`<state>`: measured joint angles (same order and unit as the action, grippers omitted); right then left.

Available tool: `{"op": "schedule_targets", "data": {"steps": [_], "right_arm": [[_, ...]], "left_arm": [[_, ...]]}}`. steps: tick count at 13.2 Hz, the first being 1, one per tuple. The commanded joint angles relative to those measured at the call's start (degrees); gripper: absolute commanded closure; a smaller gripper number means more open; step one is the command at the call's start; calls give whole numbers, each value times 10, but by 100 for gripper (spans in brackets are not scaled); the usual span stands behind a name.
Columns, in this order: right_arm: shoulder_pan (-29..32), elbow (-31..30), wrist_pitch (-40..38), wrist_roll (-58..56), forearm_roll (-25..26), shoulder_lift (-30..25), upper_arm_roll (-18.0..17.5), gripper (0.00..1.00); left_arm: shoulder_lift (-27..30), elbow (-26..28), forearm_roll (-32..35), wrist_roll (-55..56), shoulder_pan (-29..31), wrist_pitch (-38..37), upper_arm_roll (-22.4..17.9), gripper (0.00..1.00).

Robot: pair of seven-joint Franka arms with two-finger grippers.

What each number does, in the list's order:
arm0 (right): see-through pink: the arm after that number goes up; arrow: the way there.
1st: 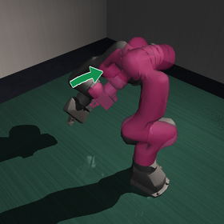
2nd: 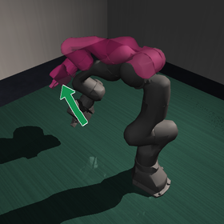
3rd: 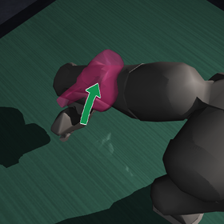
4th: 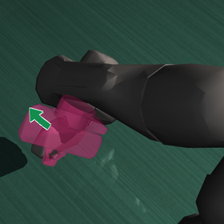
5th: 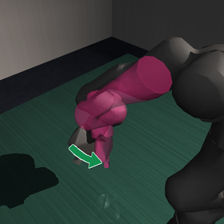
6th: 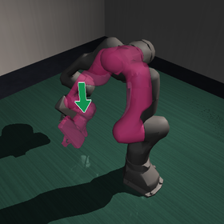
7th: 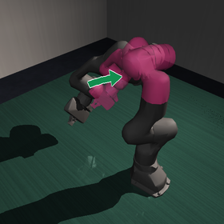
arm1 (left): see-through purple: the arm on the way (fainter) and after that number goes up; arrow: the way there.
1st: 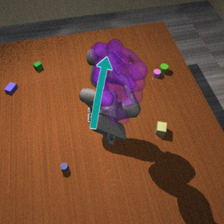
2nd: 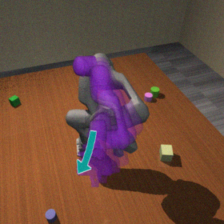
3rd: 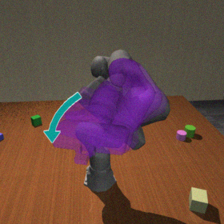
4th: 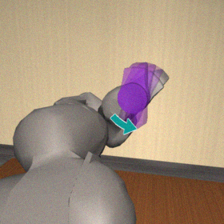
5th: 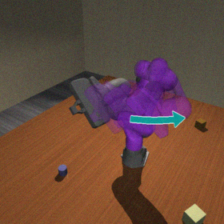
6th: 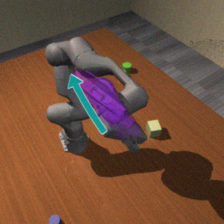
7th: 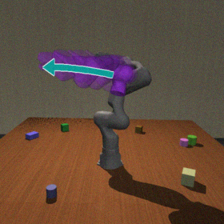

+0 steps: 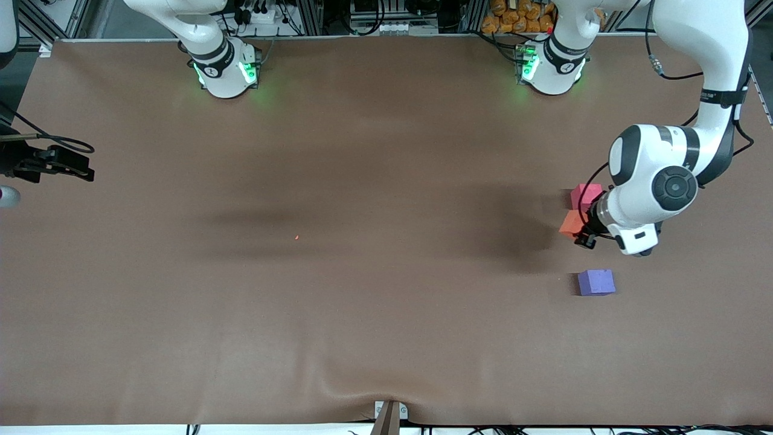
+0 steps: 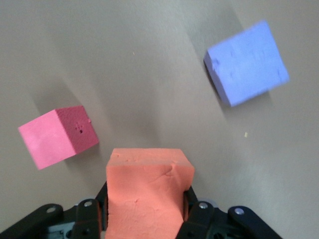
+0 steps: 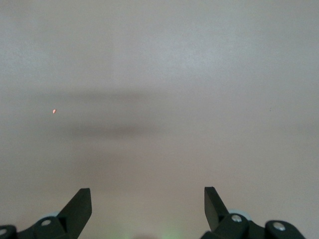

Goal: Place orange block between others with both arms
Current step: 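Lower the orange cube between the pink and blue cubes, open the left gripper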

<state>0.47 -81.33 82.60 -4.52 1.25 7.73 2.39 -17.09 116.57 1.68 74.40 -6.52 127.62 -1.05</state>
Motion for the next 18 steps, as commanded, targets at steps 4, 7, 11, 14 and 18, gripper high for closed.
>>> {"op": "schedule_targets", "data": {"steps": [4, 7, 11, 14, 18], "right_arm": [[-2, 5, -2, -2, 14, -8, -1, 0], [-1, 5, -2, -2, 15, -8, 0, 0], [0, 5, -4, -1, 10, -8, 0, 0], [-1, 5, -6, 0, 0, -6, -1, 0], [1, 4, -11, 1, -42, -5, 1, 0]], "left_arm": [[-36, 12, 5, 186, 26, 103, 4, 100], [-55, 13, 8, 242, 30, 136, 3, 100], [-63, 20, 10, 244, 48, 136, 0, 100], [-59, 44, 45, 246, 65, 156, 1, 100], [-55, 72, 48, 245, 68, 183, 1, 100]]}}
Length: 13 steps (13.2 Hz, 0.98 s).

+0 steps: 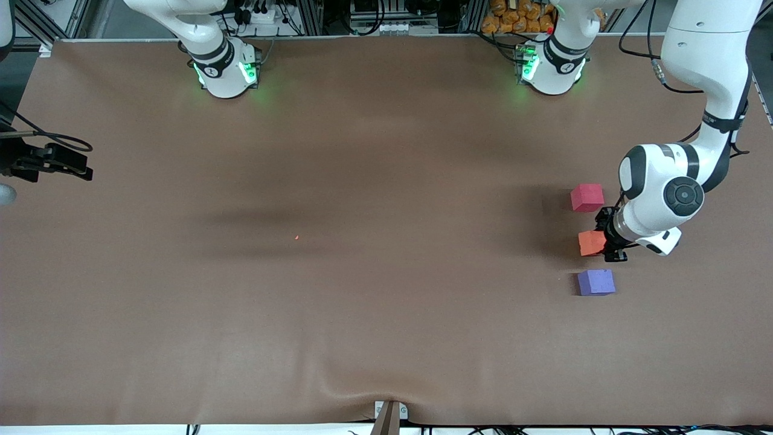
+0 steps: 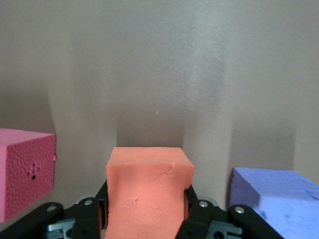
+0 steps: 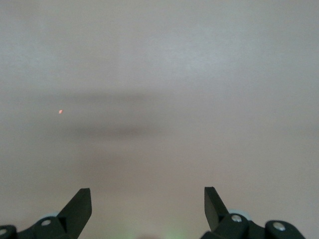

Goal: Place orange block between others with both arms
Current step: 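Lower the orange cube between the pink and blue cubes, open the left gripper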

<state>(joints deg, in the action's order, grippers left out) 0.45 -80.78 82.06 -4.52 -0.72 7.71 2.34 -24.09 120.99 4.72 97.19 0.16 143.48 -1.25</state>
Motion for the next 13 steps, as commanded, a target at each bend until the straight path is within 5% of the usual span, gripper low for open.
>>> {"op": "schedule_targets", "data": {"steps": [1, 5, 6, 7, 13], "right_arm": [[-1, -2, -6, 0, -23, -5, 0, 0], [3, -2, -10, -1, -16, -5, 1, 0], [3, -2, -10, -1, -16, -5, 1, 0], [0, -3, -10, -1, -16, -4, 1, 0], [2, -3, -10, -2, -15, -4, 1, 0]], "left_arm": [[19, 28, 18, 18, 1, 24, 3, 100], [32, 45, 18, 39, -3, 24, 5, 100], [30, 45, 19, 40, -8, 24, 6, 67], [27, 45, 19, 43, -19, 23, 5, 1], [64, 13, 60, 62, -42, -44, 7, 0]]}}
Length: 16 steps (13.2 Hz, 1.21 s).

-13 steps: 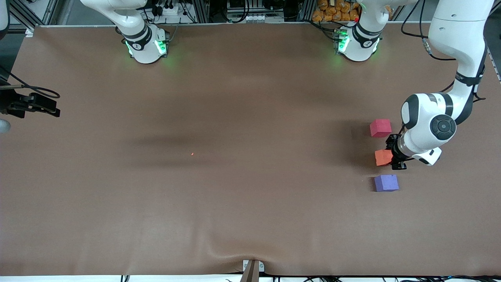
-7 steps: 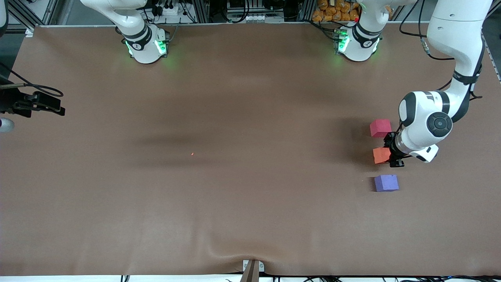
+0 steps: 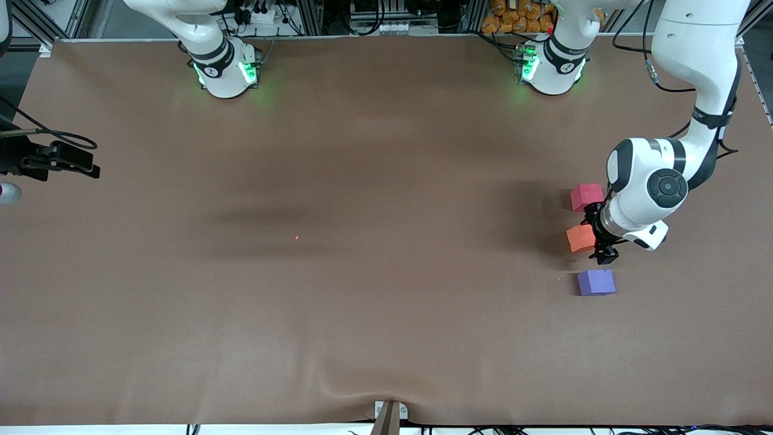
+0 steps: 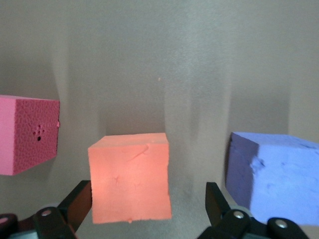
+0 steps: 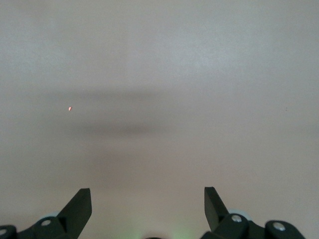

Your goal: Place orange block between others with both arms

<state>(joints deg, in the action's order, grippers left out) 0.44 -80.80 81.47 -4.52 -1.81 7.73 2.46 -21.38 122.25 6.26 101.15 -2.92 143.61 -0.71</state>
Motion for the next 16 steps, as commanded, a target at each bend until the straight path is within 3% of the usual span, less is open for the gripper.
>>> {"op": "schedule_targets", "data": {"steps": [1, 5, 9, 13, 16], "right_arm": [[2, -1, -4, -2, -4, -4, 0, 0], [3, -2, -3, -2, -4, -3, 0, 0], [3, -2, -3, -2, -4, -3, 0, 0], [2, -2, -3, -2, -4, -3, 0, 0], [3, -2, -3, -2, -4, -3, 0, 0]], "left_arm": [[53, -14, 65, 22, -10, -84, 5, 0], [76, -112, 67, -2, -11, -208, 17, 0], [119, -178, 67, -121, -5, -304, 21, 0], [169, -191, 67, -185, -9, -344, 22, 0], [199, -196, 58, -293, -3, -379, 27, 0]]}}
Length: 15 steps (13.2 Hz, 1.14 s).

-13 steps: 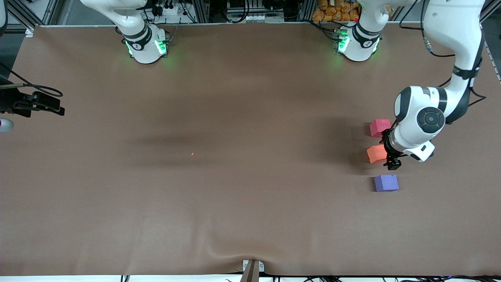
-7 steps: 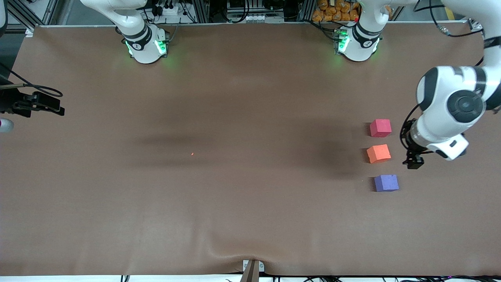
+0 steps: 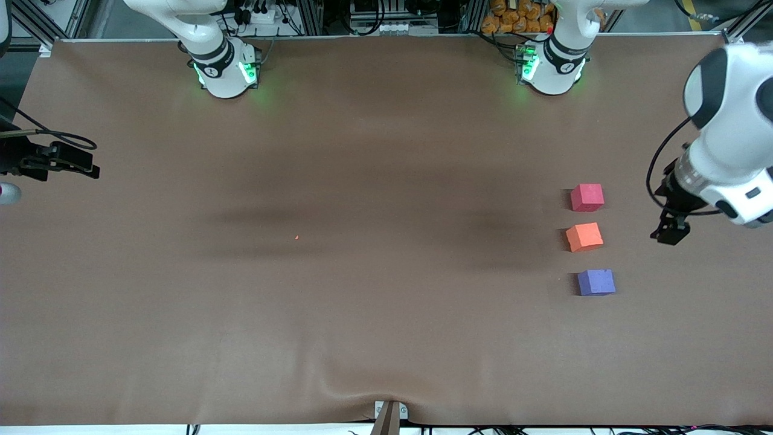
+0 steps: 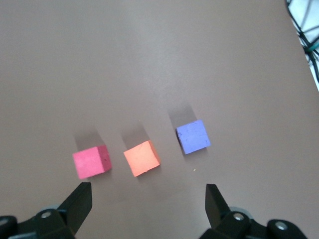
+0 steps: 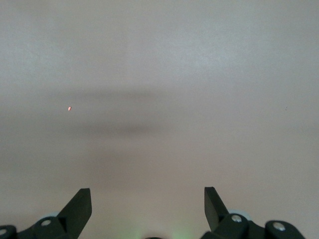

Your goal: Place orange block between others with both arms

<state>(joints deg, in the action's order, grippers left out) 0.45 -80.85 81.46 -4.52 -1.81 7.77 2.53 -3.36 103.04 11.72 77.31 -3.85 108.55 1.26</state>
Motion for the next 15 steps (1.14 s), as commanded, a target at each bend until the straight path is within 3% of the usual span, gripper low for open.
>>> {"op": "schedule_targets", "data": {"steps": [1, 4, 6, 15], "right_arm": [[2, -2, -2, -2, -3, -4, -1, 0], [3, -2, -2, -2, -3, -4, -1, 0], [2, -2, -2, -2, -2, -4, -1, 0], [4, -2, -5, -3, -2, -5, 1, 0]], "left_arm": [[18, -18, 2, -69, 6, -34, 9, 0], [19, -46, -1, -137, 4, -81, 35, 0], [18, -73, -40, -206, 7, -106, 40, 0], [24, -151, -118, -655, 8, -234, 36, 0]]}}
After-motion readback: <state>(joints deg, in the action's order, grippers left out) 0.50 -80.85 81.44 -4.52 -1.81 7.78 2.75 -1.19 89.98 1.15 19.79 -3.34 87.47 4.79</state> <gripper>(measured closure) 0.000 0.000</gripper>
